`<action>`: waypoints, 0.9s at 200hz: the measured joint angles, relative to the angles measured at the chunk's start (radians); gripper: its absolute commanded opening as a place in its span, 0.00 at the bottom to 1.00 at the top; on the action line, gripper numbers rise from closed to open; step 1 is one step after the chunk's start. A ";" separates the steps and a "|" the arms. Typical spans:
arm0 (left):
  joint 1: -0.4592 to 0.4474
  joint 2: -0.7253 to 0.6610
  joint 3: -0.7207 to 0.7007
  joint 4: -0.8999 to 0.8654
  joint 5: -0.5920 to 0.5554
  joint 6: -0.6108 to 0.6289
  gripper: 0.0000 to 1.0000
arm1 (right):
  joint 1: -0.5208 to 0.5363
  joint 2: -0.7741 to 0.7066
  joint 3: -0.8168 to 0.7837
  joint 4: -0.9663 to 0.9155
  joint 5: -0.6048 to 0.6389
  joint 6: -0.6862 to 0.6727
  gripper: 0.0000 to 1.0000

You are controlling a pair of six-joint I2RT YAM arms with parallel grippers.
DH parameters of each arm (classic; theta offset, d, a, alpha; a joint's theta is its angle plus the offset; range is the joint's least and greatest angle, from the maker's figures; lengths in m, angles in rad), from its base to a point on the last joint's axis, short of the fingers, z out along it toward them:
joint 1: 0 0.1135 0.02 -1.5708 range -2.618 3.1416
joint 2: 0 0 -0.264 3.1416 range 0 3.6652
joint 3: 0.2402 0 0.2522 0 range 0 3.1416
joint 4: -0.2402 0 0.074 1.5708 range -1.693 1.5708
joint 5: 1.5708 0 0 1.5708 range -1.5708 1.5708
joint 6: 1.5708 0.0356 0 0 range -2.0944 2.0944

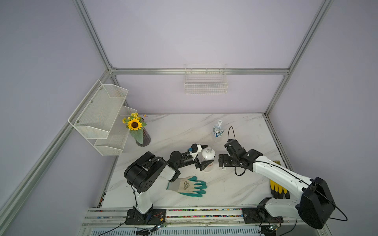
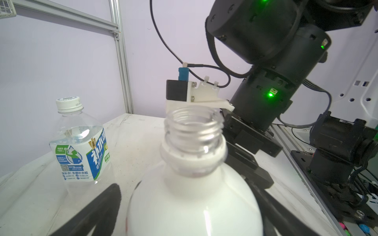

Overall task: Screw on the bottle caps
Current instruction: Pick up the plastic bottle at the center of the board.

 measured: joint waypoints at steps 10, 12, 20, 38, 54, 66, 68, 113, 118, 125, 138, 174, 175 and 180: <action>0.000 0.000 -0.007 -0.001 0.003 0.000 0.95 | -0.007 0.024 0.015 -0.005 -0.007 -0.008 0.97; 0.000 0.000 -0.008 -0.001 0.003 0.000 0.95 | -0.008 0.028 0.018 -0.006 -0.008 -0.010 0.97; 0.000 0.000 -0.011 0.000 0.005 0.000 0.96 | -0.014 0.045 0.027 -0.008 -0.018 -0.015 0.97; 0.002 -0.001 -0.019 0.000 0.005 0.000 0.97 | -0.032 0.072 0.036 -0.011 -0.048 -0.031 0.96; 0.006 -0.001 -0.021 -0.001 0.006 0.001 0.93 | -0.052 0.098 0.048 -0.016 -0.077 -0.042 0.94; 0.013 -0.004 -0.021 -0.001 0.007 0.001 0.89 | -0.065 0.117 0.055 -0.016 -0.101 -0.052 0.92; 0.013 -0.005 -0.021 0.000 0.009 0.001 0.89 | -0.067 0.121 0.056 -0.016 -0.103 -0.052 0.91; 0.022 -0.021 -0.032 0.005 0.020 0.003 0.79 | -0.112 0.213 0.075 -0.023 -0.185 -0.078 0.75; 0.022 -0.021 -0.033 0.006 0.022 0.004 0.79 | -0.113 0.225 0.078 -0.027 -0.192 -0.081 0.73; 0.022 -0.021 -0.034 0.006 0.024 0.004 0.78 | -0.116 0.241 0.085 -0.034 -0.195 -0.082 0.71; 0.023 -0.021 -0.034 0.007 0.026 0.004 0.78 | -0.118 0.275 0.102 -0.046 -0.204 -0.089 0.67; 0.024 -0.021 -0.034 0.007 0.027 0.004 0.78 | -0.118 0.334 0.121 -0.082 -0.216 -0.093 0.60; 0.024 -0.021 -0.034 0.007 0.027 0.004 0.78 | -0.118 0.335 0.122 -0.082 -0.216 -0.094 0.60; 0.024 -0.021 -0.034 0.007 0.027 0.004 0.77 | -0.117 0.339 0.125 -0.089 -0.214 -0.093 0.60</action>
